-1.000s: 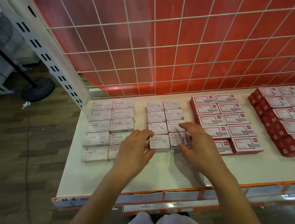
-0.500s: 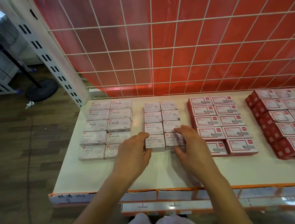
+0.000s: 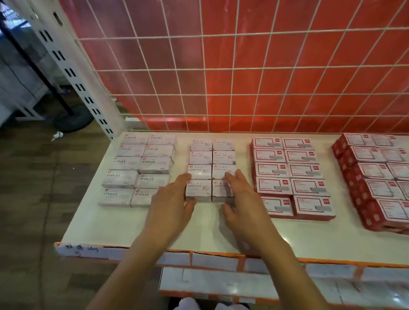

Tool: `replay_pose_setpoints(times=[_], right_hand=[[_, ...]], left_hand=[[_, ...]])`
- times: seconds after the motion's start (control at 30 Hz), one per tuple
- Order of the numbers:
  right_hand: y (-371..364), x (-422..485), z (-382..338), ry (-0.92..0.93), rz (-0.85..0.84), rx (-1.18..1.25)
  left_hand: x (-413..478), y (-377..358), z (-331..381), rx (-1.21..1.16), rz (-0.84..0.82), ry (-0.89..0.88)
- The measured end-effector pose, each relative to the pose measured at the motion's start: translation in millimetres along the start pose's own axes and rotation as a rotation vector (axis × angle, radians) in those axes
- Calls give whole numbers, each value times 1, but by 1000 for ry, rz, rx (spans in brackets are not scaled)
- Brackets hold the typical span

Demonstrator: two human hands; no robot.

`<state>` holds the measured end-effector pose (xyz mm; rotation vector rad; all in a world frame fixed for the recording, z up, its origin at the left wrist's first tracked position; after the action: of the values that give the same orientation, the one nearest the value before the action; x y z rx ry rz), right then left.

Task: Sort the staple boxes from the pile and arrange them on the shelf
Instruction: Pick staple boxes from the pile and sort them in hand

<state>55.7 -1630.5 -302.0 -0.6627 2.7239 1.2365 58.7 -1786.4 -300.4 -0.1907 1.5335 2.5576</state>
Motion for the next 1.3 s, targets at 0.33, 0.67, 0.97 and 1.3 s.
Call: replay_pose_setpoints(times=[0.33, 0.67, 0.97, 1.3], right_hand=[[10, -37, -3, 75, 111, -81], [38, -103, 39, -141, 288, -177], [80, -190, 112, -316, 452, -187], [165, -285, 233, -416, 485, -242]], left_hand=[[-21, -4, 59, 92, 120, -117], [-29, -48, 134, 310, -48, -372], [-60, -104, 244, 368, -125, -583], [-79, -199, 402, 357, -165, -687]])
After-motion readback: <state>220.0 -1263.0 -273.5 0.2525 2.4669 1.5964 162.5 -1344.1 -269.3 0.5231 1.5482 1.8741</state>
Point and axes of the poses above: each hand's wrist, its own x-axis towards the middle knuckle, its own y-axis out of the back of the hand, z = x × y, the point moved 5 cm from there along x, towards the middle knuckle, and after that the axes turned 12 degrees about -z, right-handed, at the moved point
